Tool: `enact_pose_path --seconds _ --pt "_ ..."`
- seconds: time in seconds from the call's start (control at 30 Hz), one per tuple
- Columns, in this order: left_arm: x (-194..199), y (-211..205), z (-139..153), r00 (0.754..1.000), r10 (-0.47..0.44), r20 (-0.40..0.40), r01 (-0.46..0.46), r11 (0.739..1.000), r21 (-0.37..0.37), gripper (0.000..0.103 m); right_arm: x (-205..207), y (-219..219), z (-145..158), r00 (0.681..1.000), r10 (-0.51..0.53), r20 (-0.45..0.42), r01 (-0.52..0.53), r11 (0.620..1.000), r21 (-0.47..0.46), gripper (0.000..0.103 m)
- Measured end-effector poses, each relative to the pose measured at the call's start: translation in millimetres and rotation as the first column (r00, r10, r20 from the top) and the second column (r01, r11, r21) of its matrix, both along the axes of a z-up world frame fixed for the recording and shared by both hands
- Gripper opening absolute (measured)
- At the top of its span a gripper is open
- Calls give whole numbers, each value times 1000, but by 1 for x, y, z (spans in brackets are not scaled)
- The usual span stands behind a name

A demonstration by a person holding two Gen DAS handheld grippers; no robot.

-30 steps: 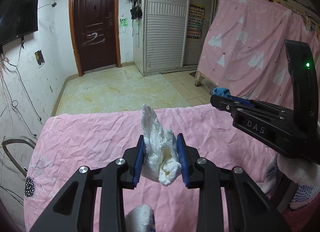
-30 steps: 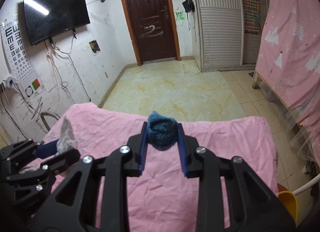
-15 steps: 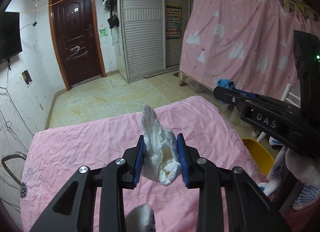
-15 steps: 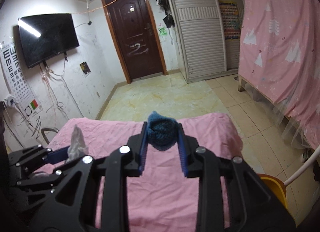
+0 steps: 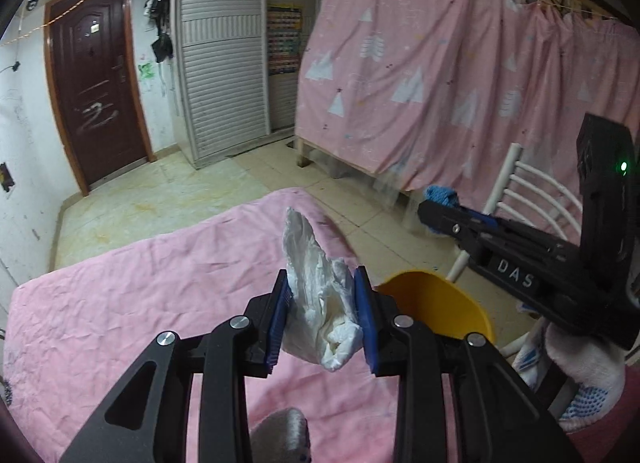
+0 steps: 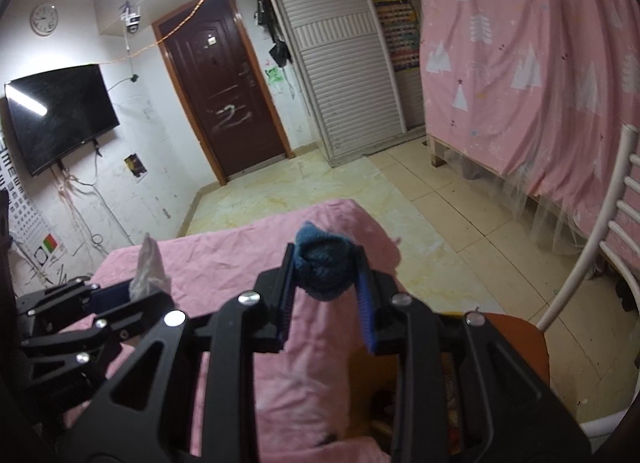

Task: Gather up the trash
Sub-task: 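Carry the tissue and blue ball with both tools over the yellow bucket, then open both tools to drop the tissue and blue ball into the bucket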

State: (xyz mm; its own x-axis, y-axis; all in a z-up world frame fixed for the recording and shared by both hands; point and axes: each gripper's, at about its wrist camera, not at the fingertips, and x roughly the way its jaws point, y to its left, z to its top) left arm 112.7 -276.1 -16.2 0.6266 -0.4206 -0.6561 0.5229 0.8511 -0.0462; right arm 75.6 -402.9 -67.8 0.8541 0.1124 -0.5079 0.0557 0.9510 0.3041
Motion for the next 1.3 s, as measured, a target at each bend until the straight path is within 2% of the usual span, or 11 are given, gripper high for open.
enact_pose_path --seconds 0.4,0.73,0.83,0.9,0.93,0.97,1.0,1.3 --pt "-6 -56 -10 990 -137 -43 130 982 -140 22 -25 -49 -39 996 -68 -53 71 996 48 26" --pt "-6 -91 -20 980 -188 -60 177 972 -152 22 -32 -71 -64 992 -97 -86 104 991 84 27" --pt "-5 -97 -22 977 -201 -69 188 969 -160 29 -33 -74 -71 989 -105 -100 115 988 100 28" --pt "-6 -98 -23 975 -212 -70 198 966 -164 46 -33 -77 -76 988 -108 -107 119 987 109 31" --pt "-6 -98 -23 974 -218 -68 204 965 -166 52 -33 -79 -78 988 -109 -109 122 986 113 33" --pt "-7 -98 -23 974 -219 -64 207 964 -165 61 -33 -81 -80 988 -110 -111 123 985 118 40" --pt "-8 -99 -23 974 -219 -60 207 965 -164 65 -33 -83 -80 987 -111 -112 125 985 123 45" --pt "-10 -84 -19 976 -211 -59 196 960 -200 68 -34 -79 -81 986 -122 -113 138 981 138 59"
